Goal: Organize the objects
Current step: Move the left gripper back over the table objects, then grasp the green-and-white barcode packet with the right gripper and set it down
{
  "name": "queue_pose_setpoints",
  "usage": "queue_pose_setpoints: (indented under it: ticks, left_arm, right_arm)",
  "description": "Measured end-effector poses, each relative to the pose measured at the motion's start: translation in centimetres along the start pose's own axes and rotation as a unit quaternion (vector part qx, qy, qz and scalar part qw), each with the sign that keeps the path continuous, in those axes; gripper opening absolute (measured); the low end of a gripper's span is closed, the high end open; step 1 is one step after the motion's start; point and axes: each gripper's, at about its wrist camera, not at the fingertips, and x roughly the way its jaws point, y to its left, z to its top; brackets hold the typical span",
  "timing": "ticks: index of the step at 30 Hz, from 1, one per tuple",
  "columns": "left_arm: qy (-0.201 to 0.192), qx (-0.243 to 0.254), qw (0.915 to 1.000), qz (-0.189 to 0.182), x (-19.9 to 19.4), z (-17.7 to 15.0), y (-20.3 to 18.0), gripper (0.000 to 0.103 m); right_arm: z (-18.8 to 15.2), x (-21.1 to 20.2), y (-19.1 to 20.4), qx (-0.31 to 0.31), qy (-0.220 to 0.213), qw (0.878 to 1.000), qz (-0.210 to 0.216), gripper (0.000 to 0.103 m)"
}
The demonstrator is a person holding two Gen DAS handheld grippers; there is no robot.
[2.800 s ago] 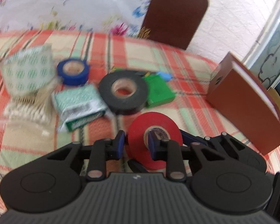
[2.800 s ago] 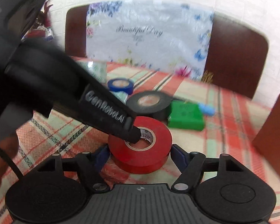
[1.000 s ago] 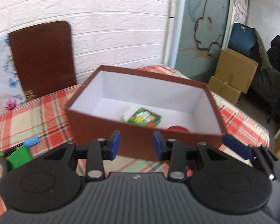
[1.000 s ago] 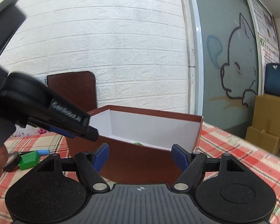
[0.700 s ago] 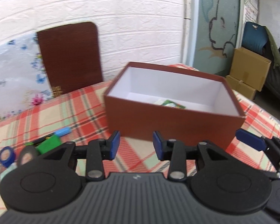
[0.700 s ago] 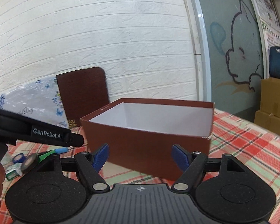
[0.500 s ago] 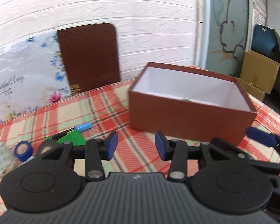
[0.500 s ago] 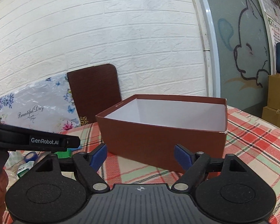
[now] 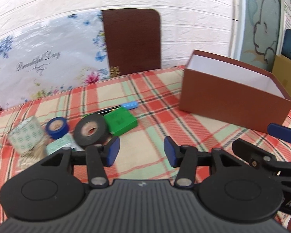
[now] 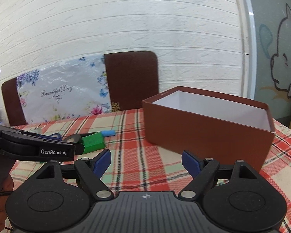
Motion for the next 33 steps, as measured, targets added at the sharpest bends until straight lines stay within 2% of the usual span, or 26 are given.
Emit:
queue_pose_setpoints:
  ticks: [7, 13, 18, 23, 24, 27, 28, 30, 33]
  left_arm:
    - [0.006, -0.029, 0.9992, 0.026, 0.0, -1.4, 3.9, 0.059]
    - [0.021, -0.074, 0.9951, 0.063, 0.2, -3.8, 9.1, 0.059]
    - [0.033, -0.112, 0.9859, 0.120, 0.8, -6.1, 14.8, 0.062]
    - [0.030, -0.159, 0.9704, 0.179, 1.0, -8.3, 20.5, 0.062]
    - [0.025, -0.176, 0.9672, 0.181, 1.0, -8.7, 21.5, 0.064]
    - [-0.012, -0.224, 0.9629, 0.150, 0.2, -9.4, 23.4, 0.070]
    - [-0.018, -0.227, 0.9624, 0.147, 0.2, -9.5, 23.4, 0.071]
    - [-0.025, -0.225, 0.9630, 0.147, 0.1, -9.6, 23.3, 0.072]
    - [-0.027, -0.223, 0.9635, 0.146, 0.1, -9.6, 23.1, 0.074]
  right_arm:
    - [-0.4, 1.4, 3.6, -0.030, 0.026, 0.999, 0.031, 0.078]
    - [-1.0, 2.4, 6.8, -0.074, 0.045, 0.994, 0.068, 0.078]
    - [-1.2, 3.3, 9.6, -0.108, 0.054, 0.988, 0.093, 0.078]
    - [-1.7, 4.9, 11.9, -0.132, 0.071, 0.981, 0.120, 0.077]
    - [-1.8, 5.4, 12.4, -0.136, 0.076, 0.980, 0.126, 0.077]
    - [-2.3, 7.4, 13.9, -0.155, 0.082, 0.974, 0.144, 0.071]
    - [-2.3, 8.4, 14.5, -0.159, 0.088, 0.972, 0.148, 0.068]
    - [-2.0, 10.2, 15.6, -0.147, 0.096, 0.971, 0.166, 0.067]
    - [-1.2, 12.2, 17.9, -0.150, 0.080, 0.967, 0.190, 0.067]
